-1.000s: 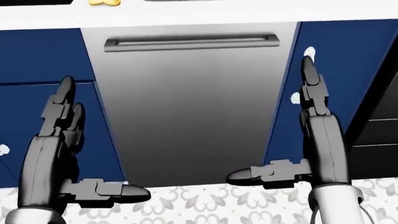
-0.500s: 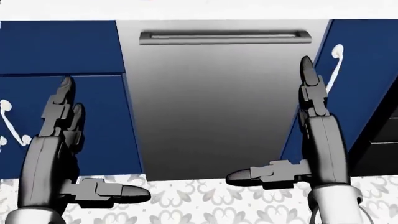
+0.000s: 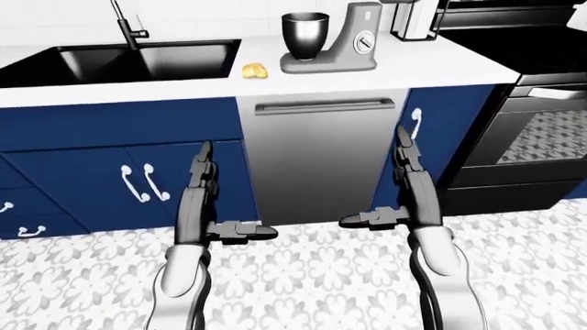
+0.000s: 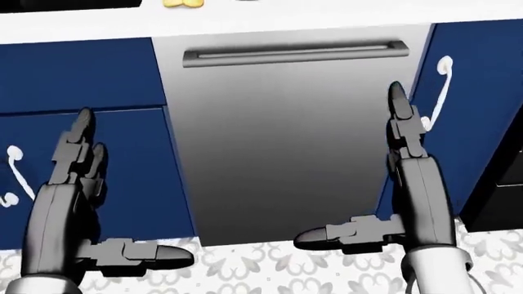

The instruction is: Place the bread in the stand mixer bowl.

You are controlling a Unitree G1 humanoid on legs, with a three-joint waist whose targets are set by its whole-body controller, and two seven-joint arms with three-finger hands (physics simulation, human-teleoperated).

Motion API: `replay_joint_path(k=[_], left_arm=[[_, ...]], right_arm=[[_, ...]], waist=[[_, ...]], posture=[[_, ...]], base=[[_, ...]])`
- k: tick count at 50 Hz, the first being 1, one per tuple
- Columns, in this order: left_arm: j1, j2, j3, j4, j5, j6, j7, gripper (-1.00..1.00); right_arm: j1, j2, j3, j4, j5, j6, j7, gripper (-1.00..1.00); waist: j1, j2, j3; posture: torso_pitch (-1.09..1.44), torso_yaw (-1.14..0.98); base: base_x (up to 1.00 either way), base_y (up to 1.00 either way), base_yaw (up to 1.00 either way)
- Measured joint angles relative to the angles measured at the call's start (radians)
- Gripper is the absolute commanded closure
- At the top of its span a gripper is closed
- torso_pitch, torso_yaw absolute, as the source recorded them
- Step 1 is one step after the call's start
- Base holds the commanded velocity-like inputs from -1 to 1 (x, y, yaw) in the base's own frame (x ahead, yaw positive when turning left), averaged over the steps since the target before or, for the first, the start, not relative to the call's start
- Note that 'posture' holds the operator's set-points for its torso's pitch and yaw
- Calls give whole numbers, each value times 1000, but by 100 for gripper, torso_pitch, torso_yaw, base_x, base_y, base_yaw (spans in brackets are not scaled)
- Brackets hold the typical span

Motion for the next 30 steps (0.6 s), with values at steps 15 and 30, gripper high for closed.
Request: replay_joint_path(k=[15, 30], left_arm=[[-9, -7, -24, -14, -10, 6, -11, -100], [-6, 0, -8, -19, -3, -8, -1, -100]], right_arm=[[-1, -9, -29, -7, -12, 2, -13, -100], [-10, -3, -12, -22, -9, -2, -3, -100]], waist=[[-20, -53, 1], [0, -54, -9]], posture=[[0, 0], [0, 0]], base=[[14, 0, 0], [14, 0, 0]])
